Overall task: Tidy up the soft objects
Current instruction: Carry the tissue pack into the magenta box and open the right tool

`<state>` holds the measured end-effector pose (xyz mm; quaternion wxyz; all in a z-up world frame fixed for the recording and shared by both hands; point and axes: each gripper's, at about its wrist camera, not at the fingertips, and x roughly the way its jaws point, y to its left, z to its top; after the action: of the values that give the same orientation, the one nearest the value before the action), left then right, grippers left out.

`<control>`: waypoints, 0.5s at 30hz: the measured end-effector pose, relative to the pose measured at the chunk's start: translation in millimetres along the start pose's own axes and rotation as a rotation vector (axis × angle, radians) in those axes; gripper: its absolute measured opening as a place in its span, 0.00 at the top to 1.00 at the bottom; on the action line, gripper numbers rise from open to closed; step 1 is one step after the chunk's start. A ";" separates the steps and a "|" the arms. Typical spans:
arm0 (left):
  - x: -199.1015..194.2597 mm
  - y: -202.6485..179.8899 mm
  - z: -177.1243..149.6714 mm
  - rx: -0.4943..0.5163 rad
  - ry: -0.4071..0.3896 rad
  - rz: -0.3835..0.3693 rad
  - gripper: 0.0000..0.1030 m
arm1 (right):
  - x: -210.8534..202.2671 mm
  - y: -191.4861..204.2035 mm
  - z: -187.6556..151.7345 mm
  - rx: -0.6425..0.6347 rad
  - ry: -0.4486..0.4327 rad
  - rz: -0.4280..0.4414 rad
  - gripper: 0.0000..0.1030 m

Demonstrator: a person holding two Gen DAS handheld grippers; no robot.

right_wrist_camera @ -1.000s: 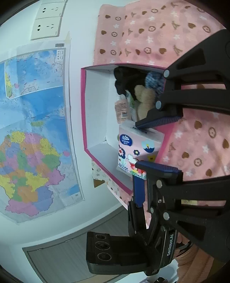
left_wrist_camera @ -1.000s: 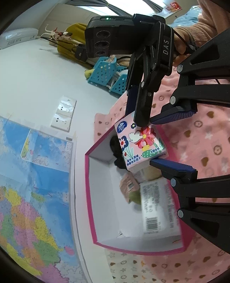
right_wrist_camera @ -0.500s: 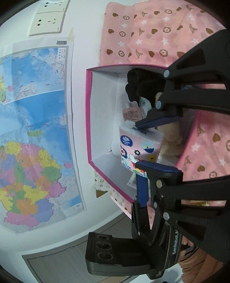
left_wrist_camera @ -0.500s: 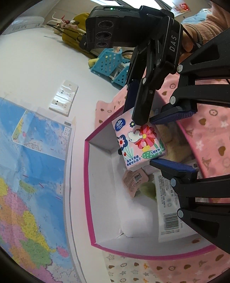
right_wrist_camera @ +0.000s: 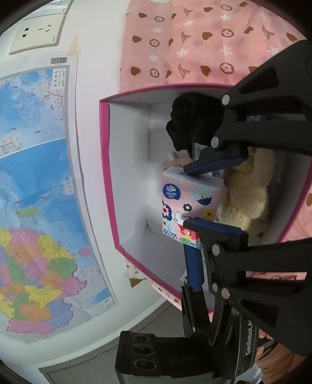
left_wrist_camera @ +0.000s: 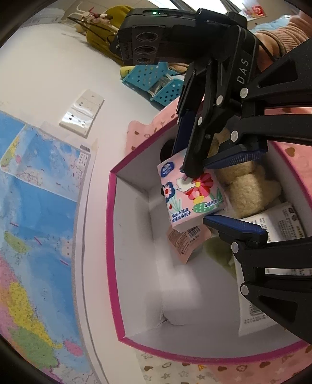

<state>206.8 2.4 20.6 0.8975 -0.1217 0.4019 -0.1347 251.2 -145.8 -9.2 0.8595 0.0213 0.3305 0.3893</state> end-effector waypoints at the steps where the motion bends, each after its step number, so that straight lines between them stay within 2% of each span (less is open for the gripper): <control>1: 1.6 1.6 -0.1 -0.006 0.002 0.005 0.62 | 2.1 -1.3 -0.1 0.004 0.007 -0.009 0.59; 8: -1.5 8.0 -5.7 -0.017 -0.011 0.024 0.62 | -0.4 1.0 -8.0 -0.008 0.004 -0.014 0.56; 15: -27.3 6.6 -18.5 0.013 -0.059 0.034 0.59 | -16.1 6.3 -20.4 -0.005 -0.012 0.005 0.56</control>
<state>176.3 15.8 25.3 0.9120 -0.1131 0.3761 -0.1185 227.5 -156.8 -14.3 0.8605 0.0224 0.3246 0.3920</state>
